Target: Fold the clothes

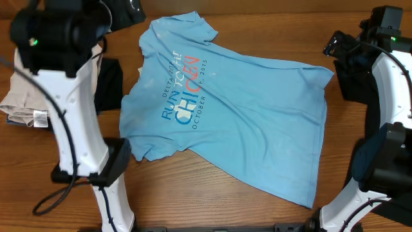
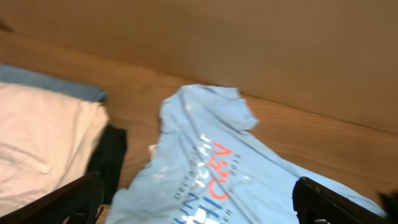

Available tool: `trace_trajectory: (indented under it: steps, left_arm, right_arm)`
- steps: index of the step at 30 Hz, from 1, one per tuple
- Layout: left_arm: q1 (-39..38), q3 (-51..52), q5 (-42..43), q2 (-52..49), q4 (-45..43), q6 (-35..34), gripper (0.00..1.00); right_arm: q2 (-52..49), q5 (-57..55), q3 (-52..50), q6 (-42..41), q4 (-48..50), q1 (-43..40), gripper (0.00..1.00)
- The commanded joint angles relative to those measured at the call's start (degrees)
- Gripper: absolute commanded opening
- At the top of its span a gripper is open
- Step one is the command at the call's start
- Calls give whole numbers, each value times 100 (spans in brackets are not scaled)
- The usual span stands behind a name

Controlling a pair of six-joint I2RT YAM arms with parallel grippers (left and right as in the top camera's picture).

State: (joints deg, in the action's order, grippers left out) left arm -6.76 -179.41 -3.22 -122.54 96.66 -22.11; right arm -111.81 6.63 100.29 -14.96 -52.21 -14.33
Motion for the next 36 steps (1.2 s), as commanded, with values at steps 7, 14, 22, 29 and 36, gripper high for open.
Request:
trace_trajectory:
  steps: [7, 14, 22, 29, 36]
  left_arm:
    - [-494, 2712, -313, 2225, 13, -140, 100]
    - [-472, 6553, -704, 2603, -315, -501, 100]
    - [-116, 10144, -439, 2579, -3209, -728, 4]
    - [188, 11803, -422, 2549, -5346, -719, 4]
    - [236, 12465, -422, 2306, -6559, -616, 4]
  right_arm:
    - [55, 11, 66, -4, 24, -37, 100]
    - [55, 247, 66, -4, 90, -37, 100]
    - [55, 247, 66, -7, 90, -37, 100]
    - [55, 247, 66, -7, 87, -37, 100]
    - [55, 247, 66, -7, 90, -37, 100]
